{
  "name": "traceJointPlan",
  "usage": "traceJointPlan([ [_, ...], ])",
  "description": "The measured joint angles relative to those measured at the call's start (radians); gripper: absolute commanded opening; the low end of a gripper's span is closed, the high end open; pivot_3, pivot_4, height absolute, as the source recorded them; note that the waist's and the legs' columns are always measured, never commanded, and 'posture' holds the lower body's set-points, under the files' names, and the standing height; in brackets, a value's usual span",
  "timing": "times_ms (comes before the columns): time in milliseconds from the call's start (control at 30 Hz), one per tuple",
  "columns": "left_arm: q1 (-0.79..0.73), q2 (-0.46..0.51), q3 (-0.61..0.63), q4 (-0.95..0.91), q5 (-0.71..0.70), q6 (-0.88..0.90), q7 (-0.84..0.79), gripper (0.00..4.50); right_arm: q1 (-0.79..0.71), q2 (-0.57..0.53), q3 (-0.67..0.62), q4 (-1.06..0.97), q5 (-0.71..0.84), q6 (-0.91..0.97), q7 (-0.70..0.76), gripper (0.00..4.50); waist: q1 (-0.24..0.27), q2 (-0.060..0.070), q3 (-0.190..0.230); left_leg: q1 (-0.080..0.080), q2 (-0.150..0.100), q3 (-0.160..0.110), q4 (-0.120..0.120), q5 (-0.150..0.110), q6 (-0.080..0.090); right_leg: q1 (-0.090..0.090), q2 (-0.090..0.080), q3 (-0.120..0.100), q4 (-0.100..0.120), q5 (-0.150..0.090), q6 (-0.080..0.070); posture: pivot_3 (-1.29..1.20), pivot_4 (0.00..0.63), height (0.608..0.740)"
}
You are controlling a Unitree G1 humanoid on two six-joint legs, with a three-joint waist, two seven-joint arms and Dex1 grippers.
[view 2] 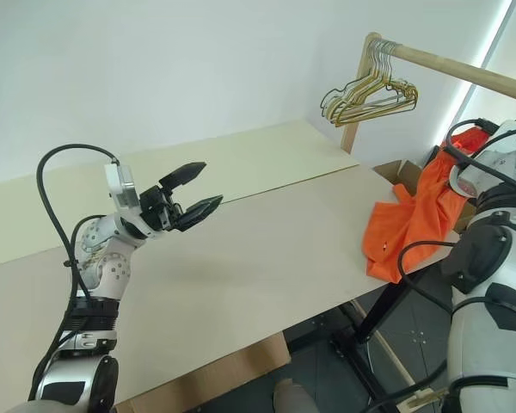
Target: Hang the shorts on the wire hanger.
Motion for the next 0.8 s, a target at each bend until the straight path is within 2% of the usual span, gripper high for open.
traceJointPlan([
  [167,0.005,0.000,0.000,-0.017,0.000,-0.001,0.005,4.50,0.000,0.000,0.013,0.002,-0.004,-0.008,-0.025,1.55,0.010,0.000,0.000,0.000,0.000,0.002,0.000,0.000,0.000,0.000,0.000,0.002,0.000,0.001,0.001,-0.13,0.000,0.740],
  [433,0.007,0.004,0.000,-0.017,0.000,-0.001,0.006,4.50,-0.008,0.000,0.076,-0.001,-0.029,-0.043,-0.053,4.30,0.013,0.000,0.000,0.000,0.000,0.004,0.000,0.000,0.000,-0.001,0.000,0.004,-0.001,0.001,0.002,-0.13,0.000,0.740],
  [467,0.007,0.004,0.000,-0.017,0.000,-0.001,0.006,4.50,-0.013,0.000,0.083,-0.002,-0.033,-0.043,-0.058,4.44,0.013,0.000,0.000,0.000,0.000,0.005,0.000,0.000,0.000,-0.001,0.000,0.004,-0.001,0.001,0.002,-0.13,0.000,0.740],
  [800,0.007,0.006,0.000,-0.017,0.000,0.000,0.006,4.50,-0.001,0.021,0.220,-0.176,-0.153,-0.055,-0.152,4.44,0.012,0.000,0.000,0.000,0.000,0.006,0.000,0.000,0.001,-0.002,0.000,0.005,-0.001,0.001,0.002,-0.15,0.000,0.740],
])
